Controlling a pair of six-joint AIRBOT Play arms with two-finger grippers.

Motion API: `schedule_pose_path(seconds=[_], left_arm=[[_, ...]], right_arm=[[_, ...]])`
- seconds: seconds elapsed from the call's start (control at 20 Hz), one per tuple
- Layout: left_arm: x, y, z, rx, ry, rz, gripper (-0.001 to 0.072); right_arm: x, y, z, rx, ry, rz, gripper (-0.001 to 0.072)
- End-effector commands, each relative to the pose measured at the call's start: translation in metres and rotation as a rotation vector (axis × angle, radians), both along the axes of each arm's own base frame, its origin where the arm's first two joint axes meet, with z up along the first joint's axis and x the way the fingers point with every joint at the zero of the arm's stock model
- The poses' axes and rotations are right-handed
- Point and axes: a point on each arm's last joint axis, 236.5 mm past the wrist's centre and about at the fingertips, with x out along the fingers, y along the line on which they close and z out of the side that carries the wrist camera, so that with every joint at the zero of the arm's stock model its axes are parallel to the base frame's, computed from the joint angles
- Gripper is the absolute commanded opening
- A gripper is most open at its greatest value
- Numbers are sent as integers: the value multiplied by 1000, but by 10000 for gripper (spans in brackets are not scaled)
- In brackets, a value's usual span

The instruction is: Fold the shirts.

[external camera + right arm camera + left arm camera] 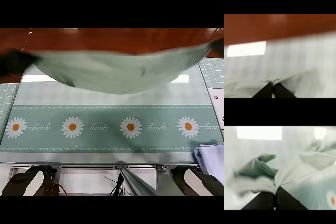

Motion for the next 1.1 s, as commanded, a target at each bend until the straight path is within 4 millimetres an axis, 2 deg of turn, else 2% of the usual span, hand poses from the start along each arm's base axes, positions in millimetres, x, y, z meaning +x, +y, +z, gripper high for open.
schedule_pose_path(seconds=[0.0,0.05,0.1,0.2,0.25,0.35,0.5,0.7,0.8,0.9,1.05], left_arm=[[-116,2,213,-16,-629,112,29],[-152,0,244,-13,-739,123,28],[-186,-4,266,0,-825,129,28],[-232,-7,283,5,-878,149,28],[-245,-5,281,22,-858,169,28],[-253,0,258,78,-751,210,28],[-255,-2,212,109,-539,197,28],[-268,-10,175,160,-388,153,28],[-261,0,138,185,-207,173,28],[-244,11,98,212,-4,179,28],[-202,15,46,222,220,125,28]], right_arm=[[-98,15,192,-62,-515,-120,27],[-131,16,222,-70,-596,-165,27],[-159,17,241,-100,-651,-205,28],[-211,11,265,-175,-719,-304,28],[-234,8,271,-198,-732,-353,28],[-268,8,274,-237,-726,-405,28],[-294,16,264,-279,-660,-403,27],[-300,15,228,-324,-498,-398,26],[-287,2,203,-336,-375,-413,26],[-257,-4,164,-350,-178,-346,26],[-204,-8,86,-325,193,-197,26]])
